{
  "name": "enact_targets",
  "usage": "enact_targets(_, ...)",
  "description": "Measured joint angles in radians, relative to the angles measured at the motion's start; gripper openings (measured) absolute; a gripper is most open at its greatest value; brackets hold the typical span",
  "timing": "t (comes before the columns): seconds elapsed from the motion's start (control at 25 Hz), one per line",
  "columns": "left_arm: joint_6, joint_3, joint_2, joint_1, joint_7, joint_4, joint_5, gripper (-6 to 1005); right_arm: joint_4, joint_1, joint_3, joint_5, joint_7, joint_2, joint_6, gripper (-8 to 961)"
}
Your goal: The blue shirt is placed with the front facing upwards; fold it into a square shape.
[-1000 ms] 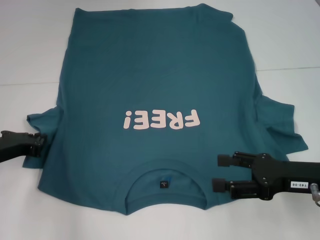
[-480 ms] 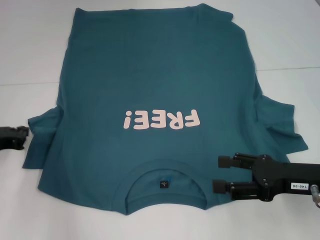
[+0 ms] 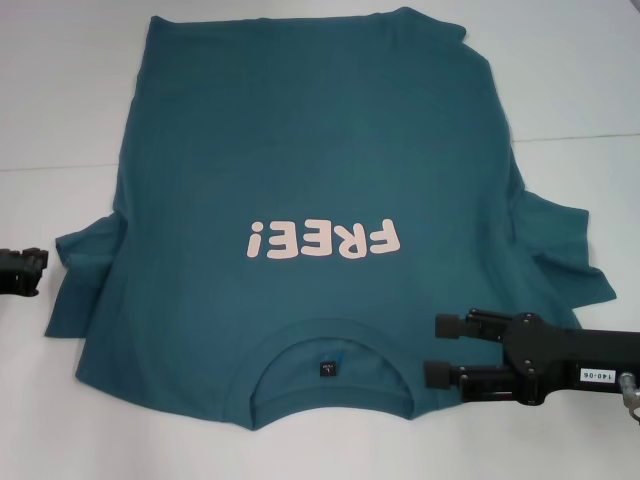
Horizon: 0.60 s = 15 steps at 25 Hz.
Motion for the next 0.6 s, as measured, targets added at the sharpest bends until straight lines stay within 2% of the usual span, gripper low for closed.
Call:
enact_targets(0.16,0.004,0.002,-0.004,0.001,-0.001,0.001,0.000,94,0.000,0.000,0.000,0.000,0.000,0.000,0.000,944)
enact_targets(0.4,0.004,0.003,-0.036,0.007,-0.001,0.024,0.000,134,0.000,0.000,0.000,0.000,0.000,0.000,0.000,944)
enact_targets(0.48,-0.003,0.003,-0.049,0.014,-0.001,0.047,0.000,240,0.000,0.000,0.000,0.000,0.000,0.000,0.000,944)
enact_targets(0.6,-0.007,0.004,-0.054,0.019,-0.001,0.058,-0.003,399,0.000,0.000,0.000,0.000,0.000,0.000,0.000,943)
